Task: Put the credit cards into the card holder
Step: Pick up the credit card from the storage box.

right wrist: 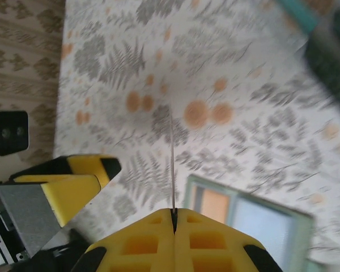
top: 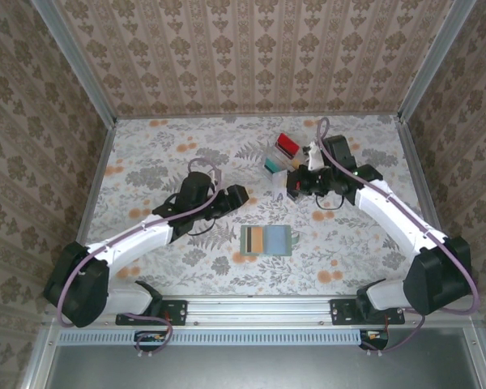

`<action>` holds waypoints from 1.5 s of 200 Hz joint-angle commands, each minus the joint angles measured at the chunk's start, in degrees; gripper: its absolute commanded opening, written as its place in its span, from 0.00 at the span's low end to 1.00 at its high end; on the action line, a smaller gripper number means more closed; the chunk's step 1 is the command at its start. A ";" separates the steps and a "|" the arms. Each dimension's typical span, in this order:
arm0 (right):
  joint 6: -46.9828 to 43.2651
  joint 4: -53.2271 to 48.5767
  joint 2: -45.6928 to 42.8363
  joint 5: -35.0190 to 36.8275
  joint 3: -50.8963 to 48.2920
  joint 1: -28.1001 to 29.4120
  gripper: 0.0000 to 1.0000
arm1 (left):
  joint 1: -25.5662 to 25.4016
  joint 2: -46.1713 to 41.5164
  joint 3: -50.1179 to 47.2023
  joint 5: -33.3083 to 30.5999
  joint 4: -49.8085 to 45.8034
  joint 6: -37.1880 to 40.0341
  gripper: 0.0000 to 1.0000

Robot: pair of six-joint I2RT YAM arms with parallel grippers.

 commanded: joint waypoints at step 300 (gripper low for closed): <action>12.84 17.50 4.40 -15.95 -7.88 0.44 0.09 | 0.49 4.97 0.72 11.91 21.18 -12.12 0.05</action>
